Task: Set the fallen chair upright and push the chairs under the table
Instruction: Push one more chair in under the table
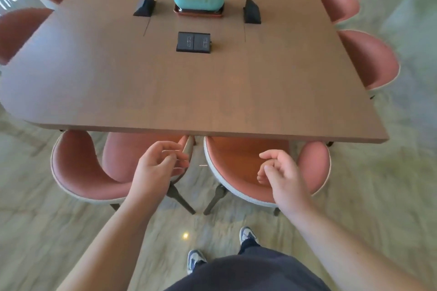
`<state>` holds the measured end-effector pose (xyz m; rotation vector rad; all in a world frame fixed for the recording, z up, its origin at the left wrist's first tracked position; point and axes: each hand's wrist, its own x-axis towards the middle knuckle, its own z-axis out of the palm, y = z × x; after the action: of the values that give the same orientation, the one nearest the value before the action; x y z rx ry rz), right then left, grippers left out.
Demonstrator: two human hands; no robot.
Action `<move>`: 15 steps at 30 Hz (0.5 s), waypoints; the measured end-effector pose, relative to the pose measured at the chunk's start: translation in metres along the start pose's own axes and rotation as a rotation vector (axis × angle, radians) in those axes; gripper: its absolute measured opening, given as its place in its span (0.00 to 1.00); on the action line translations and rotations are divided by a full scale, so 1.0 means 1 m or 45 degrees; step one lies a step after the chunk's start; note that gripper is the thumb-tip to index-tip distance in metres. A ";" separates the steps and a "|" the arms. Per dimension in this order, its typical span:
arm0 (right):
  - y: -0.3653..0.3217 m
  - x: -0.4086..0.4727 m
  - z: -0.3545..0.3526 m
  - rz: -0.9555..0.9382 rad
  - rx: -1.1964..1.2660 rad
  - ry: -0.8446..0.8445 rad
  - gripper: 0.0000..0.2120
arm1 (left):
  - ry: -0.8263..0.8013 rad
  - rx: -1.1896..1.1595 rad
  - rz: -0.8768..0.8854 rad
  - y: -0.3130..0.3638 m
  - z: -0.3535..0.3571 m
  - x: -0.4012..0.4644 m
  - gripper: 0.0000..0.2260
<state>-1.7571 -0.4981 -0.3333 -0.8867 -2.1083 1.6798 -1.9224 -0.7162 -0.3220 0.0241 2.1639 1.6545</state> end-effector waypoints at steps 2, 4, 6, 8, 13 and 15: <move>0.006 0.007 -0.008 0.021 0.019 0.028 0.12 | -0.021 0.011 -0.011 0.000 0.013 0.006 0.12; 0.014 0.016 -0.022 0.062 0.025 0.065 0.15 | -0.019 0.019 -0.039 -0.001 0.029 0.014 0.11; 0.025 0.028 -0.041 0.097 0.032 0.104 0.16 | -0.026 0.039 -0.066 -0.002 0.049 0.022 0.11; 0.038 0.043 -0.063 0.129 0.011 0.126 0.15 | -0.046 0.069 -0.079 -0.004 0.074 0.033 0.11; 0.083 0.092 -0.125 0.230 -0.021 0.162 0.15 | -0.054 0.123 -0.117 -0.012 0.138 0.066 0.11; 0.108 0.114 -0.148 0.302 -0.059 0.171 0.15 | -0.044 0.119 -0.164 -0.019 0.158 0.079 0.12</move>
<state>-1.7277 -0.2998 -0.4117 -1.2702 -2.0250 1.6332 -1.9379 -0.5557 -0.3977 -0.0581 2.1679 1.4709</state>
